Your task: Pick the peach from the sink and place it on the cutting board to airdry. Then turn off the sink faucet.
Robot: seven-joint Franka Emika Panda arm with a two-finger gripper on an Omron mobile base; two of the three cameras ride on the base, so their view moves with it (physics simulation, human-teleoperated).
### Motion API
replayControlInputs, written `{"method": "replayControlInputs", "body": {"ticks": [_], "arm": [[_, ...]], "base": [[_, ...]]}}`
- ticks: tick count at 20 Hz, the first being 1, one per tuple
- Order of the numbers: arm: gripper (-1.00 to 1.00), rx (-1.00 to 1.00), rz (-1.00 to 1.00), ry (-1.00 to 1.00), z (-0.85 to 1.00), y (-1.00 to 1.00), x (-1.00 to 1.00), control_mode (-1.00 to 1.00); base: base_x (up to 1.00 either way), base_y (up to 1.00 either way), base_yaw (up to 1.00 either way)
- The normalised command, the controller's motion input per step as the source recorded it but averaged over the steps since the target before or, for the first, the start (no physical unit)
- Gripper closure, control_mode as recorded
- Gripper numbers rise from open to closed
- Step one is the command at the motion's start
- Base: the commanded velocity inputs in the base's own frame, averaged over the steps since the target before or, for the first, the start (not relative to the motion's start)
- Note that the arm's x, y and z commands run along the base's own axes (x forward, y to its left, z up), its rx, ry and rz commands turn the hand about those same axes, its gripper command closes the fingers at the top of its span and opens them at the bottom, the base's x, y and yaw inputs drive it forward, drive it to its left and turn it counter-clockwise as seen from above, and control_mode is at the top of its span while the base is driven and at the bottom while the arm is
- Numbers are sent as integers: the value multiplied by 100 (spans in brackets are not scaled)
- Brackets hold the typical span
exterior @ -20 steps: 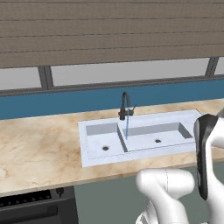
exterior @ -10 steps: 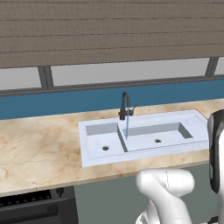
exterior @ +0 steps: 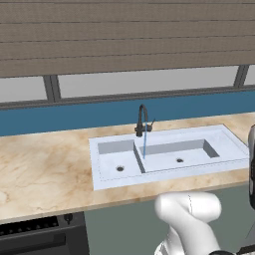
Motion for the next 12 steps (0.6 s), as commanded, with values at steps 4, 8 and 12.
{"method": "replayControlInputs", "body": {"ticks": [4, 8, 12], "arm": [[100, 0, 0, 0, 0, -38, 0, -100], [100, -4, 0, -6, 0, -30, 0, -100], [100, -11, -2, -13, 0, -19, 0, -100]], "base": [[0, 0, 0], [0, 0, 0], [0, 0, 0]]}}
